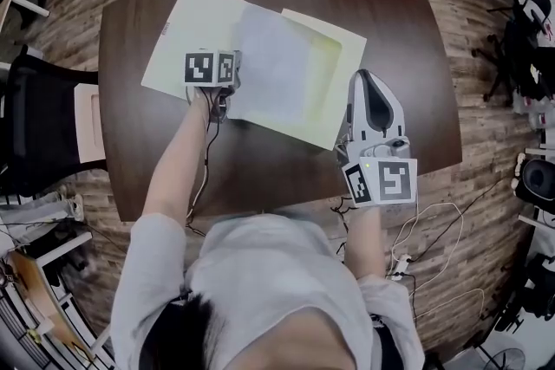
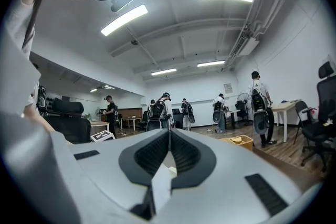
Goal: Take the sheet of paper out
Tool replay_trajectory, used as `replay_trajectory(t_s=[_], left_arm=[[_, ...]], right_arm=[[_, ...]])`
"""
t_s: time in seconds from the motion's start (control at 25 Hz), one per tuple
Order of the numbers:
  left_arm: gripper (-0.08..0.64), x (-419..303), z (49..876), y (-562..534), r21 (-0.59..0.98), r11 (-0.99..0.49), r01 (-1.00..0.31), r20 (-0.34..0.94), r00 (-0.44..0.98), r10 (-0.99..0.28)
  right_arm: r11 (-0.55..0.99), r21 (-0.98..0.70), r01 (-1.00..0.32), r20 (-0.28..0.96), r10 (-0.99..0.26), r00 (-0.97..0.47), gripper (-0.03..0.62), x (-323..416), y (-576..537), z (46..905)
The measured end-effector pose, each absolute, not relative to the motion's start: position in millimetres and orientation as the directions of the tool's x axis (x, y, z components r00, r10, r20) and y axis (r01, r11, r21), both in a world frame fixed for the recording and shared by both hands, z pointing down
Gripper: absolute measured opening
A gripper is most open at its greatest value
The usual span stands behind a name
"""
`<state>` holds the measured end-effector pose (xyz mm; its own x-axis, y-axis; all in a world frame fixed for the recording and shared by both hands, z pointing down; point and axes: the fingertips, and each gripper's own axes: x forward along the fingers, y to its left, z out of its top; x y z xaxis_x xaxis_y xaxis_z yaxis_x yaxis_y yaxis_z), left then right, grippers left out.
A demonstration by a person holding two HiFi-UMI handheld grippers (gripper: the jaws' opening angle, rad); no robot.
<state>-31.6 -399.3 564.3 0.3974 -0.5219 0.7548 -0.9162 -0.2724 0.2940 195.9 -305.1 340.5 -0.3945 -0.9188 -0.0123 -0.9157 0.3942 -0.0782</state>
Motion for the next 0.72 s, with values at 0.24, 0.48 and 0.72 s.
replay_trajectory(t_s=[0.24, 0.48, 0.72], left_arm=[[0.008, -56, 531, -402, 0.272, -0.269, -0.924, 0.684, 0.382, -0.622], [0.008, -69, 490, -393, 0.258, -0.315, -0.913, 0.595, 0.407, -0.693], [0.008, -78, 445, -374, 0.246, -0.364, -0.898, 0.487, 0.439, -0.755]], right_arm=[[0.399, -0.063, -0.915, -0.022, -0.917, -0.398, 0.015, 176, -296, 331], [0.406, -0.047, -0.913, -0.038, -0.914, -0.404, 0.015, 150, -287, 320], [0.396, -0.035, -0.917, -0.054, -0.917, -0.394, 0.017, 129, -277, 309]])
